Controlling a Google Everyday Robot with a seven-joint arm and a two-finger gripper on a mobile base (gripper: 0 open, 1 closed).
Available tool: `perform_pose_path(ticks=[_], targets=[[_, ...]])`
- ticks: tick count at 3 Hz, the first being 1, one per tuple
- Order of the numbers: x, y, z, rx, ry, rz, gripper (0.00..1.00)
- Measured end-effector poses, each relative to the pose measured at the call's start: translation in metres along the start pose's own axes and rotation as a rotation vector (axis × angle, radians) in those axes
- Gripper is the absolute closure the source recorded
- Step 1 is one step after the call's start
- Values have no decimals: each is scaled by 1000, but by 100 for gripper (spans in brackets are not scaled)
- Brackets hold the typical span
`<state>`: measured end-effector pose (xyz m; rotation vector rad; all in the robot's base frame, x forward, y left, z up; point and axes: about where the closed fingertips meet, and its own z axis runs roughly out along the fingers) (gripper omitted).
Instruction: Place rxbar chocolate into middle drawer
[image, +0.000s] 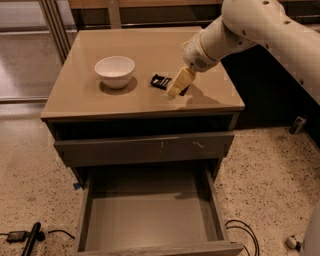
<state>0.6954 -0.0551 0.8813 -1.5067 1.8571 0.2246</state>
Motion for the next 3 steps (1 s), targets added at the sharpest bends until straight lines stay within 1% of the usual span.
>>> perform_pose_path(ticks=[1,2,3], targets=[[2,1,11,-21,12,4,0],[4,3,17,-30,17,9,0],[10,-1,29,-38,31,20,0]])
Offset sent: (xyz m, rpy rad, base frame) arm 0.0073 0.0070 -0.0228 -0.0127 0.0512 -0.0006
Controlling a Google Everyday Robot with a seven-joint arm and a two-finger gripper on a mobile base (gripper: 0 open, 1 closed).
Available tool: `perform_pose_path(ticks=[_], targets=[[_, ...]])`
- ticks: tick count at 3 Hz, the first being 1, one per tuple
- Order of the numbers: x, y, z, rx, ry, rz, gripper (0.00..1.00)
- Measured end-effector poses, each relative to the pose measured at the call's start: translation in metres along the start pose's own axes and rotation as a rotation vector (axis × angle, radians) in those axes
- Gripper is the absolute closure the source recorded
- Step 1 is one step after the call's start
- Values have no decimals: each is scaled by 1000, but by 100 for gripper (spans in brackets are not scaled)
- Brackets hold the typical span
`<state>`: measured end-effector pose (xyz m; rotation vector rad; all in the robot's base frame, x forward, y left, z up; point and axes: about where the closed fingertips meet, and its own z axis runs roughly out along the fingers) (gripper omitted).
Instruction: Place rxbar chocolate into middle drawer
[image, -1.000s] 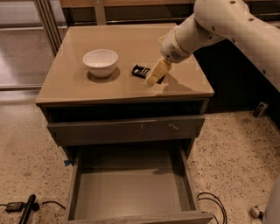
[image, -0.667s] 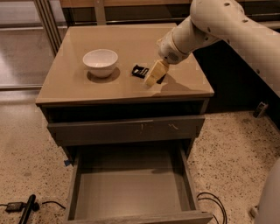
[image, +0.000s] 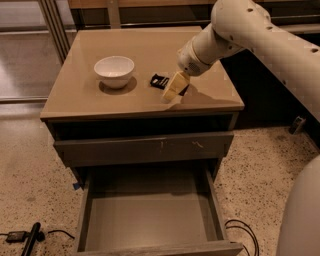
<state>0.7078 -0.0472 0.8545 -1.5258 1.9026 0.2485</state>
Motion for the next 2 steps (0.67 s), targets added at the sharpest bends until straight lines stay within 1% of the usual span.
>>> perform_pose_path(ticks=[2], targets=[[5,-25,28,-12,24,29,0]])
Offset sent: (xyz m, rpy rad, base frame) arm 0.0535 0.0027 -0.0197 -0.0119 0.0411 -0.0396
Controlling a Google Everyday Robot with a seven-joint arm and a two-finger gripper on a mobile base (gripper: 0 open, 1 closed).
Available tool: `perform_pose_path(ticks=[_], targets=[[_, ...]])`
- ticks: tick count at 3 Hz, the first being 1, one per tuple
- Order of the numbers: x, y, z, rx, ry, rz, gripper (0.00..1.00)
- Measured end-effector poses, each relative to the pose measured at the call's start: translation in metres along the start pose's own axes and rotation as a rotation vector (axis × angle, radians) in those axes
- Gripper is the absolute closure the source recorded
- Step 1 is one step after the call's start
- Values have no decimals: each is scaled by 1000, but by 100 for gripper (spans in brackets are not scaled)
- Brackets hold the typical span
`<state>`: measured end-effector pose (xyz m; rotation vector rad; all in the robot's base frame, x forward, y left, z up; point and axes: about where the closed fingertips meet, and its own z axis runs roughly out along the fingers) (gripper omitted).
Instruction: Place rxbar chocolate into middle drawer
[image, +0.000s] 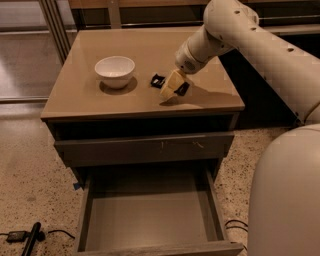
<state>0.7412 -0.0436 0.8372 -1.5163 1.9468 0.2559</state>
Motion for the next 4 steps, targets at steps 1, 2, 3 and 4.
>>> perform_pose_path(ticks=[1,2,3,4], targets=[[6,-3,24,-31,22,28,0],[6,-3,24,-31,22,28,0],[6,-3,24,-31,22,28,17],[6,-3,24,-31,22,28,41]])
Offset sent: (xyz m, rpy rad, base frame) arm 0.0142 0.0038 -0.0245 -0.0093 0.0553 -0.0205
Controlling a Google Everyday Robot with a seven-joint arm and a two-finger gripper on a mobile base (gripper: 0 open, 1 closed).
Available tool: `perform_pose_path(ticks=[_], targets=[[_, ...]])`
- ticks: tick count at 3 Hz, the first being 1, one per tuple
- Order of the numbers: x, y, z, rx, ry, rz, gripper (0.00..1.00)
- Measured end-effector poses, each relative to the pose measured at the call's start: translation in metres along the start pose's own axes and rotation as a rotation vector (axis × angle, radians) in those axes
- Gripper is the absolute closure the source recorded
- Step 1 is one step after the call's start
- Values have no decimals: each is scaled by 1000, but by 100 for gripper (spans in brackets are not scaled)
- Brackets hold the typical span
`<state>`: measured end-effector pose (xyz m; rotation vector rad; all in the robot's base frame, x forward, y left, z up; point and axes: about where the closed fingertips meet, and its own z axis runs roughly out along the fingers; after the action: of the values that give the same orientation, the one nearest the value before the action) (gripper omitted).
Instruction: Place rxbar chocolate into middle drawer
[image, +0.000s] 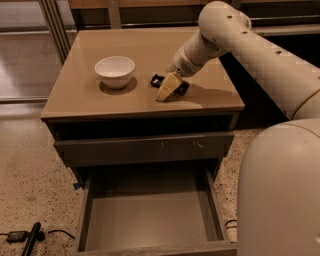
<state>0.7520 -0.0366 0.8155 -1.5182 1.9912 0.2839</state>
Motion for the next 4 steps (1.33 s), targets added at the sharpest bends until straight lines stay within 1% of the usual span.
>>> perform_pose_path(ticks=[1,2,3,4], targets=[[0,0,0,0,0,0,72],[0,0,0,0,0,0,95],[-4,1,-6,0,0,0,100],[-4,2,-7,0,0,0,100]])
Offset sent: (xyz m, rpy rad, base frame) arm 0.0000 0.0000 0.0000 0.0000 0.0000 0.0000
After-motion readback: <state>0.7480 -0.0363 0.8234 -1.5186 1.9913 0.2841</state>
